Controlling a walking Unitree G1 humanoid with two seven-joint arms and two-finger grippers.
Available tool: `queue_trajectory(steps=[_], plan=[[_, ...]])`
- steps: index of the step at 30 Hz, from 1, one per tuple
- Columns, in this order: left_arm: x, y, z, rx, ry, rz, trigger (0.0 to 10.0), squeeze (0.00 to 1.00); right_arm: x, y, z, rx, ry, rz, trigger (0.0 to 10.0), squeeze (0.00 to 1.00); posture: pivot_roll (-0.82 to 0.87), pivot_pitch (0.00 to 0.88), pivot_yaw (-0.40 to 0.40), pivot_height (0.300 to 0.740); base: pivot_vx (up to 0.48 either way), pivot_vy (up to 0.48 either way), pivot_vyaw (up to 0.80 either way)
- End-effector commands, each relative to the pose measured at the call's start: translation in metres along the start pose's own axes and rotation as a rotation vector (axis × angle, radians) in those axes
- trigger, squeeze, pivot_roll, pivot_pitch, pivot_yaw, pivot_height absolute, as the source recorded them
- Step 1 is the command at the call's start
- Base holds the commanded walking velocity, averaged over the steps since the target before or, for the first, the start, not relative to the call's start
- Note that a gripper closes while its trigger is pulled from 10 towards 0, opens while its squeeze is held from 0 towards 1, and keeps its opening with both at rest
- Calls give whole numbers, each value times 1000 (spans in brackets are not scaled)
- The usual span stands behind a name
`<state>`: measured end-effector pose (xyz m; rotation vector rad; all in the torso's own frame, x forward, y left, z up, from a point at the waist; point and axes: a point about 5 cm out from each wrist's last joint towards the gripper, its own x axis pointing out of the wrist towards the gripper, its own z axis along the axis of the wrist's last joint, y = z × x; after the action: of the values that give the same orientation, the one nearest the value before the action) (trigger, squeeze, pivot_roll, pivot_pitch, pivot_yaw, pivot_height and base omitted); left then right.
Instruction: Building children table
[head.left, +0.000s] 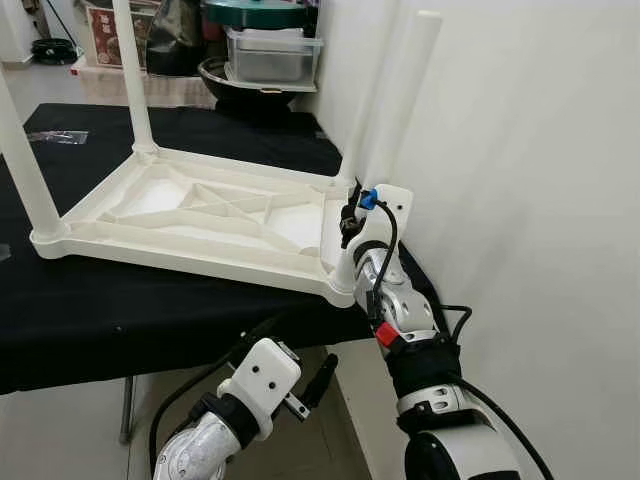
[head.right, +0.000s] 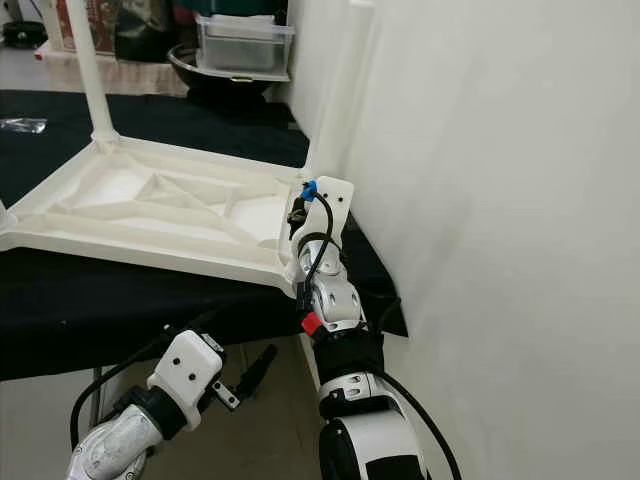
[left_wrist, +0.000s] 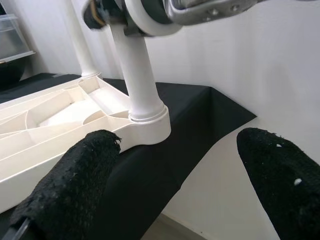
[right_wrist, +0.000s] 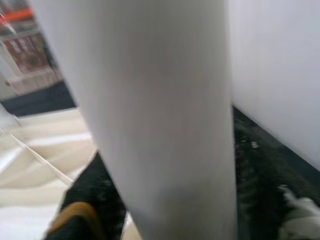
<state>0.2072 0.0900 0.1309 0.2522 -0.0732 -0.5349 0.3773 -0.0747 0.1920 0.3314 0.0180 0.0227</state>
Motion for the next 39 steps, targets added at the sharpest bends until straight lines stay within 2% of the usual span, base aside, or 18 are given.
queue_trajectory(steps=[1,2,3,4,5,6,9,10,13,21,22,24,25,27,28,32,36,39], plan=[[1,2,-1,15,4,0,10000,0,-1,9,-9,89,3,56,10000,1000,120,0,-147,740,0,0,0],[1,2,-1,15,4,0,10000,0,-1,9,-9,89,3,56,10000,1000,120,0,-147,740,0,0,0],[1,2,-1,16,3,-1,10000,0,3,9,-4,149,10,157,10000,0,113,0,-142,740,0,0,0],[2,2,-1,17,3,-3,10000,0,5,11,-1,196,15,221,10000,0,112,0,-139,740,0,0,0],[2,1,-1,17,2,-6,10000,0,4,14,1,199,32,375,10000,0,113,0,-137,740,0,0,0],[2,1,-1,17,2,-6,10000,0,4,14,1,199,32,375,10000,0,113,0,-137,740,0,0,0],[4,1,0,15,-1,-8,10000,0,-10,15,-3,71,132,784,10000,0,114,0,-143,740,0,0,0],[4,1,0,15,-1,-8,10000,0,-10,15,-3,71,132,784,10000,0,114,0,-143,740,0,0,0],[4,2,0,16,-4,-9,10000,0,-25,10,-9,-70,247,1060,10000,0,116,0,-136,740,0,0,0],[4,0,1,14,-4,-21,10000,0,-41,17,2,-64,276,1369,10000,0,118,0,-144,740,0,0,0],[4,0,1,14,-3,-25,10000,0,-39,23,4,-71,254,1384,2471,0,119,0,-144,740,0,0,0],[3,0,1,14,-3,-27,10000,0,-37,27,5,-79,238,1385,2471,0,119,0,-145,740,0,0,0],[4,0,1,13,-3,-26,10000,0,-26,32,2,-118,227,1285,0,0,118,0,-146,740,0,0,0],[4,0,1,13,-2,-26,10000,0,-22,32,0,-130,222,1240,0,0,118,0,-146,740,0,0,0],[4,0,1,13,-1,-24,10000,0,-13,32,-1,-146,210,1119,0,0,117,0,-146,740,0,0,0],[4,1,0,15,0,-20,10000,0,-7,28,0,-163,199,1016,0,0,117,0,-146,740,0,0,0],[4,2,0,18,-1,-13,10000,0,13,11,0,-149,202,610,0,0,110,0,-146,740,0,0,0],[4,3,0,18,-2,-12,10000,0,16,3,0,-152,199,488,0,0,110,0,-146,740,0,0,0]])
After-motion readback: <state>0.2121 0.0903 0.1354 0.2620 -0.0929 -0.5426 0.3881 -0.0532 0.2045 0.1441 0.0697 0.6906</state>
